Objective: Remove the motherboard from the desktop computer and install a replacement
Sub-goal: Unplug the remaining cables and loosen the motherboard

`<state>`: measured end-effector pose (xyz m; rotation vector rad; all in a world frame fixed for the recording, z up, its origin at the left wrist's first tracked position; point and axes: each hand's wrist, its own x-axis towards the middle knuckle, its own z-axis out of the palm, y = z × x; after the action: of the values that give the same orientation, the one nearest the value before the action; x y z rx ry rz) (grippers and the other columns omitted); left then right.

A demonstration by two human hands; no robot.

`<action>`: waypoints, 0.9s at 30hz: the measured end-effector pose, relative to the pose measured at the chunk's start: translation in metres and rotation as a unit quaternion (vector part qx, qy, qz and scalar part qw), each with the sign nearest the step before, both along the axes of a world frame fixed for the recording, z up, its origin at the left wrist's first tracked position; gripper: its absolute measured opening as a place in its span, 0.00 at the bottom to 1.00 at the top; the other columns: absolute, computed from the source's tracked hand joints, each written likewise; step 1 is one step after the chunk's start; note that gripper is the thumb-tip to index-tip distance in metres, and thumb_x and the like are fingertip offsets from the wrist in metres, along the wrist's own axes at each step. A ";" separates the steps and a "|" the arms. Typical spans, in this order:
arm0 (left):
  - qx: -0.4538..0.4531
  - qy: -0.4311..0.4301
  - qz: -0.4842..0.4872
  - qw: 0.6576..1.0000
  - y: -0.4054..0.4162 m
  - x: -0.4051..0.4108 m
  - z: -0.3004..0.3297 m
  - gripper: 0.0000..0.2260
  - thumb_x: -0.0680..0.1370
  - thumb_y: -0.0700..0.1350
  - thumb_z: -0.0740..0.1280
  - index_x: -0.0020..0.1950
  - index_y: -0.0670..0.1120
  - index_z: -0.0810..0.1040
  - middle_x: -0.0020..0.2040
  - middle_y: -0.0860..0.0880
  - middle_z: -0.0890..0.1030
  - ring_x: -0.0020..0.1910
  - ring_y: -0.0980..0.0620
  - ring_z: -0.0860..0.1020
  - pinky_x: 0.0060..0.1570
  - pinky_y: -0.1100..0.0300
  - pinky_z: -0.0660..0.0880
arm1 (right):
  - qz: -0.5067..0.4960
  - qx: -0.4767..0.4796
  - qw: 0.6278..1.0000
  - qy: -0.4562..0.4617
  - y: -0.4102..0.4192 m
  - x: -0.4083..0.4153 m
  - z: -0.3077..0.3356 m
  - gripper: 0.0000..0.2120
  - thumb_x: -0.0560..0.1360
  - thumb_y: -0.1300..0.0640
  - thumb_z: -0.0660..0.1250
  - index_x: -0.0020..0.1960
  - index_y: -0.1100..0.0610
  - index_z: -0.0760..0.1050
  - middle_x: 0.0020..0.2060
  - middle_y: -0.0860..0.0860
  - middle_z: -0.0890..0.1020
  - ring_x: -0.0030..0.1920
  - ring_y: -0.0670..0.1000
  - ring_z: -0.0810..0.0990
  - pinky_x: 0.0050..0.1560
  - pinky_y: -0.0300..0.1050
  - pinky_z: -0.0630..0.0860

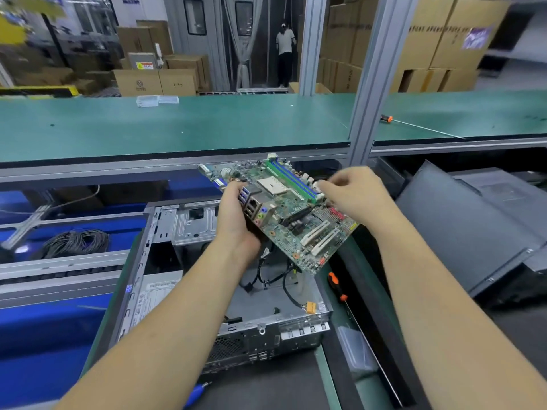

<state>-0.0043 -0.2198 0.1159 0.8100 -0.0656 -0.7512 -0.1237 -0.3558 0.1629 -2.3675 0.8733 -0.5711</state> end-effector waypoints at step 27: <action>0.240 -0.201 -0.176 0.933 -0.212 -0.080 -0.060 0.17 0.80 0.52 0.66 0.68 0.53 0.71 0.55 0.52 0.82 0.51 0.48 0.82 0.54 0.54 0.77 | -0.095 0.069 0.984 -0.132 -0.140 -0.052 -0.117 0.06 0.68 0.55 0.72 0.35 0.55 0.77 0.29 0.49 0.79 0.32 0.47 0.75 0.33 0.44 0.70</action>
<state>-0.0842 -0.4320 0.0563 1.4410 -0.4167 -0.9434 -0.1757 -0.4963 0.0462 -2.0390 0.9885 -0.8503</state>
